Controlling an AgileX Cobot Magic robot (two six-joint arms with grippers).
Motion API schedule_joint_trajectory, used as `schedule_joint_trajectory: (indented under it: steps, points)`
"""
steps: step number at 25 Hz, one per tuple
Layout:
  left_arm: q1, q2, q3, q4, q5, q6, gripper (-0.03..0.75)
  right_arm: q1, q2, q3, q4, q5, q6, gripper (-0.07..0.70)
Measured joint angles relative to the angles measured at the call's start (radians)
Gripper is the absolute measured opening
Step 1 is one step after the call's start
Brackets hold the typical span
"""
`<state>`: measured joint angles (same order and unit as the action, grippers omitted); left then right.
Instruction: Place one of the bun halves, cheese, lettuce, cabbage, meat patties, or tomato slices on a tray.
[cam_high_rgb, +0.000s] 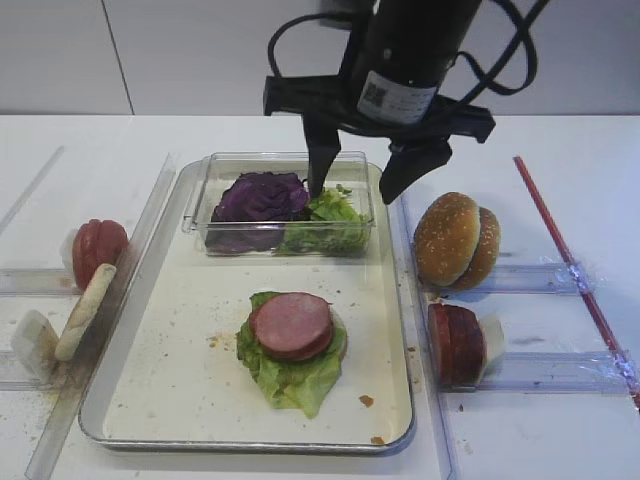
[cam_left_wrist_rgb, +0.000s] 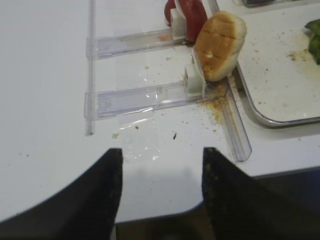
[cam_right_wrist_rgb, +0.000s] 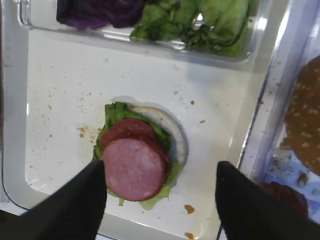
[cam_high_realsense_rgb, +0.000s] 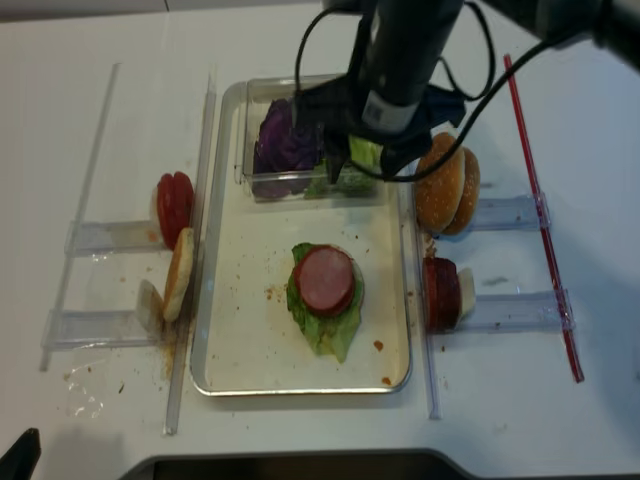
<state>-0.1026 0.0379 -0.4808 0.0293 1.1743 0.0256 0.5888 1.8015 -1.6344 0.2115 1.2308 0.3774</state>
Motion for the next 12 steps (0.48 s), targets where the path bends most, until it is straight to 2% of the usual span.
schedule_joint_trajectory:
  steps: [7,12]
  points:
    - [0.0,0.0,0.0,0.0,0.0,0.0,0.349,-0.06,-0.072,0.0,-0.009,0.006,-0.037,0.487]
    - [0.0,0.0,0.0,0.0,0.0,0.0,0.349,-0.073,-0.115,0.019,-0.051,0.007,-0.049,0.487]
